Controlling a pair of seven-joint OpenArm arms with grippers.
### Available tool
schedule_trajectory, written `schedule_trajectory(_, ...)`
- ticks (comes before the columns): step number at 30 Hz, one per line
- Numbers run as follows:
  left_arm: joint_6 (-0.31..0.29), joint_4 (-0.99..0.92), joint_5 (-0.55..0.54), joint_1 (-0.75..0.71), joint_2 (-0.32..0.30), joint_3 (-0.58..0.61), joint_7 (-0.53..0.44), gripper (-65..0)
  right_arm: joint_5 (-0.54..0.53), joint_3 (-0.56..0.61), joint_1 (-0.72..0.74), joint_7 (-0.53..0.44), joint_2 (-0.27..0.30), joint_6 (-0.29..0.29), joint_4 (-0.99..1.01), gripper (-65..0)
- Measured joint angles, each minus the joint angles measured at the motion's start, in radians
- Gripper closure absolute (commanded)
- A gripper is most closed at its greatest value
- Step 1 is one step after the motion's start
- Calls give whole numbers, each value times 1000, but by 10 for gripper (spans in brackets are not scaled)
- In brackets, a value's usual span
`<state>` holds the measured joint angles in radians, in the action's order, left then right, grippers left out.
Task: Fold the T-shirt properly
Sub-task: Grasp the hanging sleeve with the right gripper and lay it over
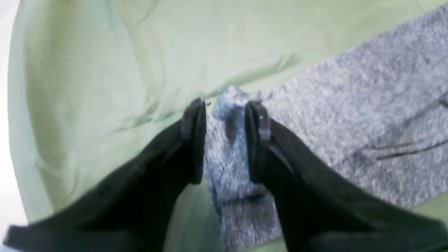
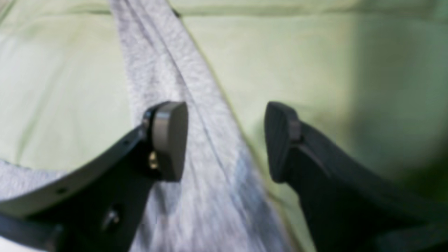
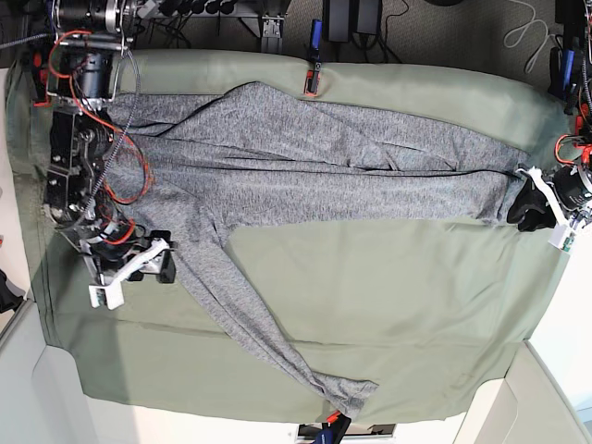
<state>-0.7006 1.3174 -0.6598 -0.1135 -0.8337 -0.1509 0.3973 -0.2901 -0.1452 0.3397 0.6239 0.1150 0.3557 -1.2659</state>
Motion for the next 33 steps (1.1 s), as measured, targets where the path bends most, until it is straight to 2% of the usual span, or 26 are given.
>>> schedule_trajectory(5,0,0,-15,0,0,0,0,-220,88,17,82,-40,-55,-34,212,-350)
schedule_trajectory(9,0,0,-17,0,0,0,0,-220,98,19,109,-58,-97,-18,265,-337)
schedule_trajectory(11,0,0,-19,1,4,0,-2,-220,100,26,106,-59,-122,-11,265,-275)
schedule_trajectory(14,0,0,-15,0,18,0,0,-220,103,28,106,-13,-157,-11,260,-119)
schedule_trajectory(16,0,0,-16,0,28,0,-1,-220,105,27,104,32,-179,-11,241,-50)
schedule_trajectory(21,0,0,-18,0,30,0,-1,-220,101,28,77,123,-239,15,135,0)
schedule_trajectory(25,0,0,-14,0,31,0,0,-220,-12,32,43,196,-265,81,12,0)
schedule_trajectory(29,0,0,-24,3,30,0,-1,-220,-117,74,-14,299,-258,101,-93,0)
schedule_trajectory(33,0,0,-35,3,31,0,0,-220,-251,157,-141,328,-257,158,-196,0)
